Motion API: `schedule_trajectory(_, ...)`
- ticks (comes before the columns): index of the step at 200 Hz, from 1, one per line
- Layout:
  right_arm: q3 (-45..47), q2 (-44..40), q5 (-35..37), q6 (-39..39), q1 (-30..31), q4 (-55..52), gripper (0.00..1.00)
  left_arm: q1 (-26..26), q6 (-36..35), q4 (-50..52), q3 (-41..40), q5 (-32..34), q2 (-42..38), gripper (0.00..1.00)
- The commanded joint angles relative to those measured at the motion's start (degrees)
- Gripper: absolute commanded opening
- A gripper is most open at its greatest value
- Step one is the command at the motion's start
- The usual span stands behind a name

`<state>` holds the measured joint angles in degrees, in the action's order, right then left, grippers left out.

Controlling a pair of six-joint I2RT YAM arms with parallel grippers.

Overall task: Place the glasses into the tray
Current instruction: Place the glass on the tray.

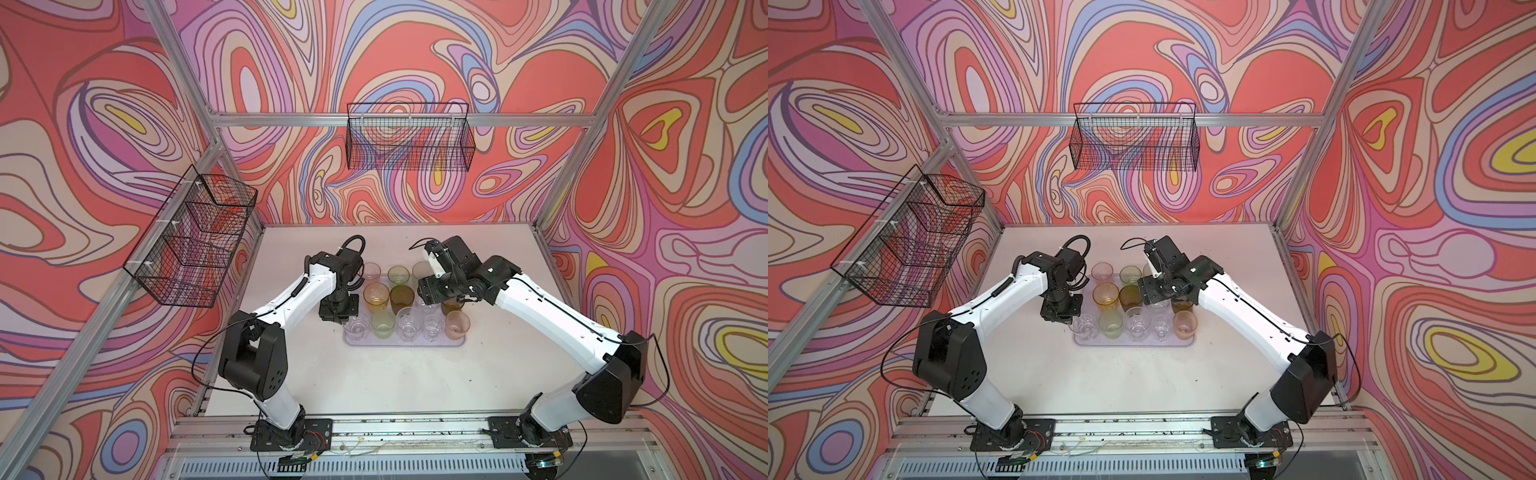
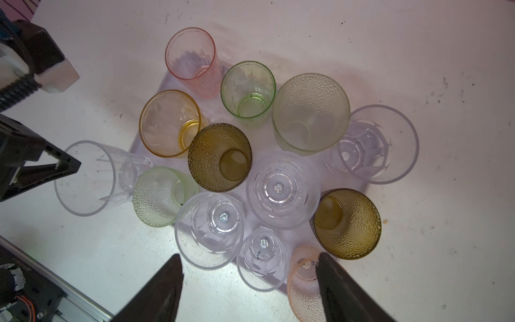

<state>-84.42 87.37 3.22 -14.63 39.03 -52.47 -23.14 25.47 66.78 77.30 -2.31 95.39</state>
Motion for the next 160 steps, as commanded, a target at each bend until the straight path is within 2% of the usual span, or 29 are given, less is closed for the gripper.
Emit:
schedule_trajectory(1, 0.49, -1.49, 1.06, 0.22, -0.27, -0.97, 0.78, 0.46, -0.69, 0.02, 2.23, 0.99, 0.73, 0.0)
schedule_trajectory(100, 0.66, -1.57, 1.21, 0.31, -0.27, -0.95, 0.78, 0.52, -0.76, -3.05, -0.92, -0.62, 2.86, 0.0)
schedule_trajectory(160, 0.57, -1.64, 1.33, 0.31, -0.27, -1.05, 0.78, 0.55, -0.51, -3.24, -1.21, -0.51, 3.48, 0.05)
